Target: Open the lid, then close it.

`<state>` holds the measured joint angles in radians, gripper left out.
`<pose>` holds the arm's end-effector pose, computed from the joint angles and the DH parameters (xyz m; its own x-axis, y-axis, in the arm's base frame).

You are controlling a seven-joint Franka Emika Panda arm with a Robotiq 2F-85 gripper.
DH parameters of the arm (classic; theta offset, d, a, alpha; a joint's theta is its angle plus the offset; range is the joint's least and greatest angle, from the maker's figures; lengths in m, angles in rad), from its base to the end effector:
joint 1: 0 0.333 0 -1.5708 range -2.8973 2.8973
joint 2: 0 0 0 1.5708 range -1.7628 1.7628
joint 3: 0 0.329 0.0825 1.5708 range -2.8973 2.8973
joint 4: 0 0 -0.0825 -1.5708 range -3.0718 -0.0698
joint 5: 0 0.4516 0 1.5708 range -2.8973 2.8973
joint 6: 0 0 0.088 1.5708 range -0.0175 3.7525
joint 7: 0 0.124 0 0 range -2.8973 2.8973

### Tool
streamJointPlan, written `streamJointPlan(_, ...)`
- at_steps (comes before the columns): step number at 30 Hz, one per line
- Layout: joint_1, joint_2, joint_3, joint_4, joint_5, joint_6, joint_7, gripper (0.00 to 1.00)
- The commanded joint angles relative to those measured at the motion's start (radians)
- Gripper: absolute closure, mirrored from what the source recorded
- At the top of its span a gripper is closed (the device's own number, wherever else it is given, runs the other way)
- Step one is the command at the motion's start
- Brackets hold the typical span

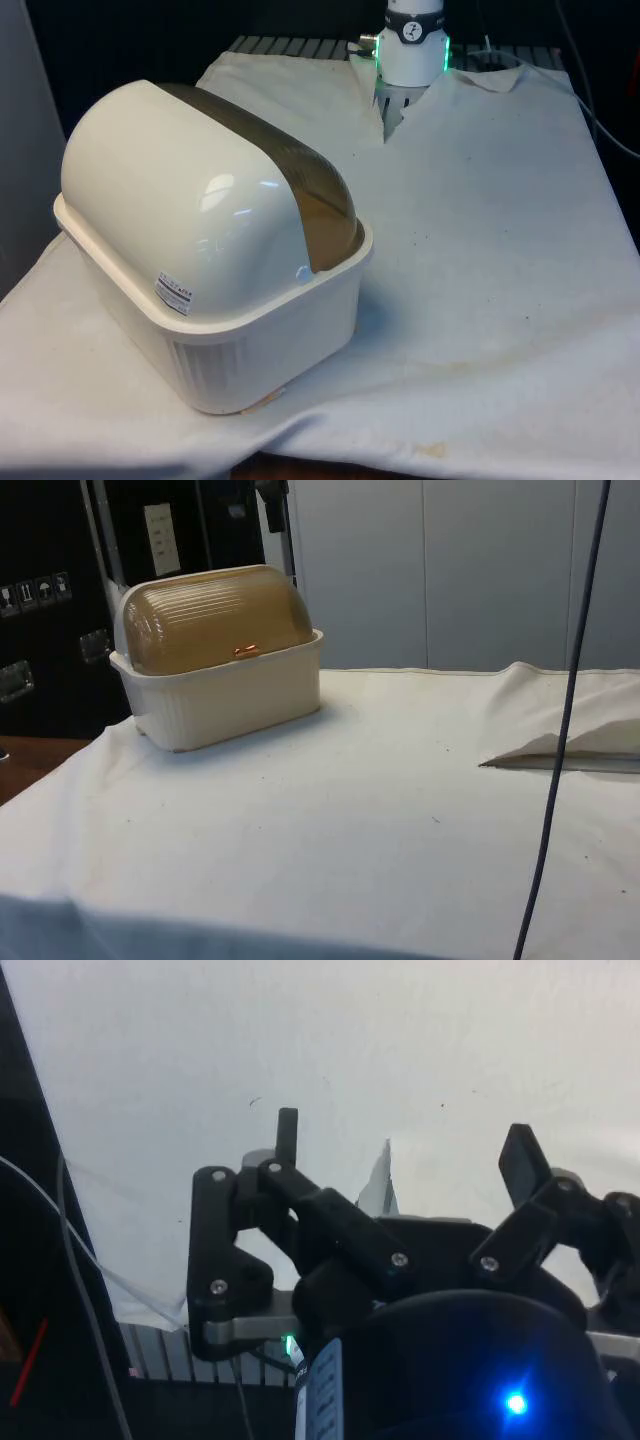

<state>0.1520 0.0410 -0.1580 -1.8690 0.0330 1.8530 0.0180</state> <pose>0.6300 0.0002 0.4574 0.9978 -0.0334 -0.0570 -0.0348 -0.9991 -0.0237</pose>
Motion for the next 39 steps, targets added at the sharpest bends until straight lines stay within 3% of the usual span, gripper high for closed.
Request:
streamJointPlan(1, 0.000, 0.000, 0.000, 0.000, 0.000, 0.000, 0.000, 0.02)
streamJointPlan(4, 0.000, 0.000, 0.000, 0.000, 0.000, 0.000, 0.000, 0.20)
streamJointPlan(5, 0.000, 0.000, 0.000, 0.000, 0.000, 0.000, 0.000, 0.20)
streamJointPlan(7, 0.000, 0.000, 0.000, 0.000, 0.000, 0.000, 0.000, 0.32)
streamJointPlan(8, 0.000, 0.000, 0.000, 0.000, 0.000, 0.000, 0.000, 0.43)
streamJointPlan(15, 0.000, 0.000, 0.000, 0.000, 0.000, 0.000, 0.000, 0.81)
streamJointPlan(17, 0.000, 0.000, 0.000, 0.000, 0.000, 0.000, 0.000, 0.86)
streamJointPlan(18, 0.000, 0.000, 0.000, 0.000, 0.000, 0.000, 0.000, 1.00)
streamJointPlan(33, 0.001, -0.001, 0.008, 0.000, -0.014, 0.018, 0.019, 1.00)
streamJointPlan(39, 0.002, -0.023, 0.010, -0.032, -0.038, 0.073, 0.043, 1.00)
